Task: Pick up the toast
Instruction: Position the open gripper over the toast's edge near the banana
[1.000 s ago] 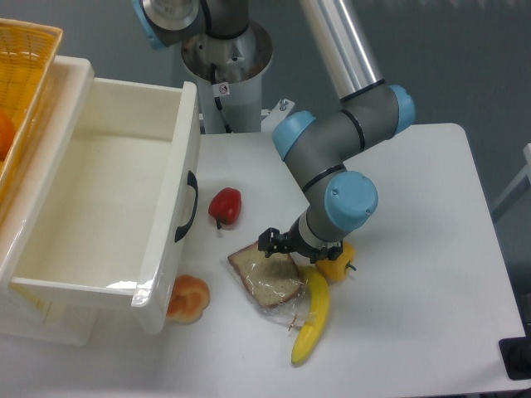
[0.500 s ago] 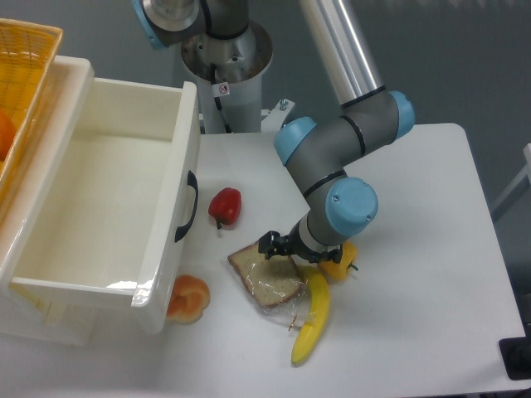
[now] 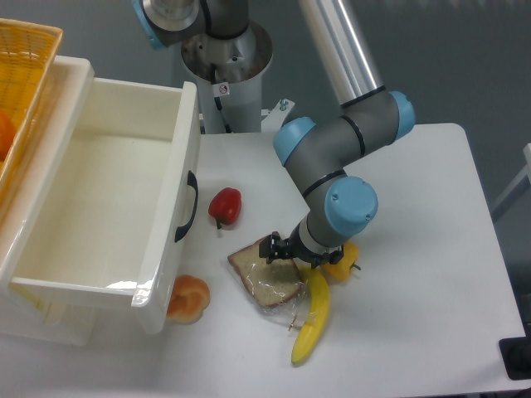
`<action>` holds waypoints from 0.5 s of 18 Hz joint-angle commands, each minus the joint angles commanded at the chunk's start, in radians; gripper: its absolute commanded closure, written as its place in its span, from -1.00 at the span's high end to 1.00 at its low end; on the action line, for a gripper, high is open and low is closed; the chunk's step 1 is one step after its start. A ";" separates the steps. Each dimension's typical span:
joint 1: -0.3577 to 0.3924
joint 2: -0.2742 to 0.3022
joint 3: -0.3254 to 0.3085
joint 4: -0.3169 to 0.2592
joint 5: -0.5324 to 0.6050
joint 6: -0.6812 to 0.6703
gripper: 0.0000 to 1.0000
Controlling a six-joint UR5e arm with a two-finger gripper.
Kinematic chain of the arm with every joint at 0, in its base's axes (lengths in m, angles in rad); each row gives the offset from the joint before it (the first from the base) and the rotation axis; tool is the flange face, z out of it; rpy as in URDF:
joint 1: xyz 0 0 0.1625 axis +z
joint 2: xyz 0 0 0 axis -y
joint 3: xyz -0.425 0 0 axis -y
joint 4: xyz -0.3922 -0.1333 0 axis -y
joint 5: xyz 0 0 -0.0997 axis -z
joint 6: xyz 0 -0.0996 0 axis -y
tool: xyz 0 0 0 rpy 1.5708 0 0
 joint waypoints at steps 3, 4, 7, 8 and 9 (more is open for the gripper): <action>0.000 -0.005 0.000 0.002 0.000 0.000 1.00; -0.003 -0.006 0.000 0.002 0.000 0.002 1.00; -0.008 -0.015 -0.002 0.002 0.003 0.002 1.00; -0.008 -0.015 -0.003 0.002 0.002 0.003 1.00; -0.011 -0.015 -0.003 0.000 0.003 0.003 1.00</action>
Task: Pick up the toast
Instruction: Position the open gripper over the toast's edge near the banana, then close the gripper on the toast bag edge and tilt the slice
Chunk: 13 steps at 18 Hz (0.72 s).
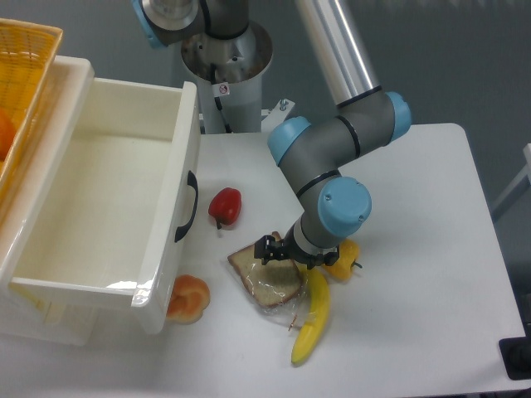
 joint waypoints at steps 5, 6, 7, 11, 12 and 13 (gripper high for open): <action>0.000 -0.002 -0.006 0.002 0.002 0.003 1.00; 0.000 -0.002 -0.005 0.002 0.002 0.003 1.00; 0.000 -0.003 -0.005 0.002 0.002 0.003 1.00; 0.005 -0.003 0.003 0.002 0.002 0.008 1.00; 0.005 -0.003 0.003 0.002 0.003 0.008 1.00; 0.005 -0.005 0.000 0.002 0.003 0.006 1.00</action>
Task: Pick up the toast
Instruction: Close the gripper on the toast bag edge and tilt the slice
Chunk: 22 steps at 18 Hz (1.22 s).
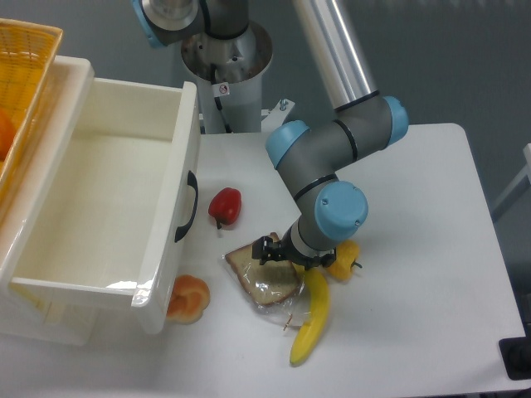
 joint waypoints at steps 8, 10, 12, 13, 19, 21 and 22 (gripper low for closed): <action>-0.006 0.000 -0.028 -0.003 0.020 -0.003 1.00; -0.006 -0.002 -0.026 -0.002 0.020 -0.006 1.00; -0.012 0.000 -0.026 -0.003 0.018 -0.009 1.00; -0.020 0.002 -0.025 -0.002 0.018 -0.009 1.00; -0.021 0.000 -0.025 -0.002 0.018 -0.012 1.00; -0.023 -0.002 -0.025 0.000 0.020 -0.017 1.00; -0.023 -0.002 -0.025 0.000 0.020 -0.017 1.00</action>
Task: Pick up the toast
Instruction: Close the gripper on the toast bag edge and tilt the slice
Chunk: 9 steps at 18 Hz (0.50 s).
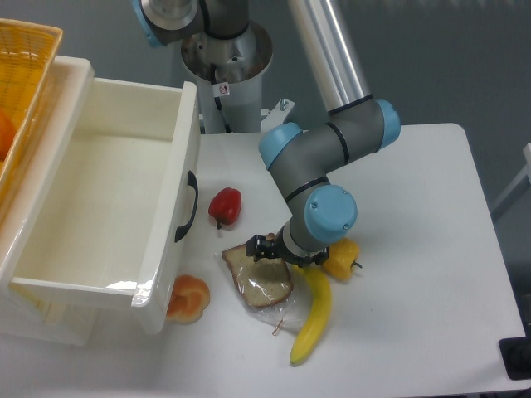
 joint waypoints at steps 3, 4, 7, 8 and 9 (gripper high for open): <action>0.000 -0.005 0.002 0.000 0.000 -0.006 0.83; 0.000 -0.005 0.003 0.002 0.000 -0.015 0.72; 0.000 -0.005 0.006 0.002 -0.002 -0.034 0.40; 0.000 -0.005 0.006 0.002 -0.002 -0.034 0.35; 0.000 -0.005 0.006 0.000 -0.002 -0.034 0.32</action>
